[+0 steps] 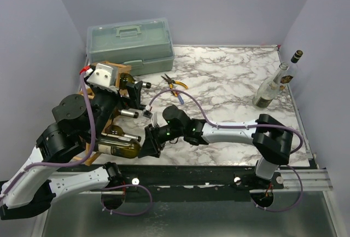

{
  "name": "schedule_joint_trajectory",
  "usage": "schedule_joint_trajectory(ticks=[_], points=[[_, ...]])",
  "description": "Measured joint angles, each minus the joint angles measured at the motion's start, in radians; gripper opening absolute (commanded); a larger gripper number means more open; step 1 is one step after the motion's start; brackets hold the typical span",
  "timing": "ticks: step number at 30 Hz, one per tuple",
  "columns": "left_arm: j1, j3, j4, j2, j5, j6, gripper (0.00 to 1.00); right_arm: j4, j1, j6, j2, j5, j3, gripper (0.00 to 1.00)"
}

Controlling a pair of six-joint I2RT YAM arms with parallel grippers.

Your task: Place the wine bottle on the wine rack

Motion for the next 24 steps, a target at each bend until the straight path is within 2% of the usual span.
schedule_joint_trajectory(ticks=[8,24], points=[[0.0,0.0,0.0,-0.007,0.006,-0.005,0.99,0.098,0.02,0.007,0.107,0.03,0.043,0.0],[0.0,0.0,0.0,-0.004,0.01,-0.006,0.99,0.067,0.027,0.015,0.26,0.053,0.256,0.01]])
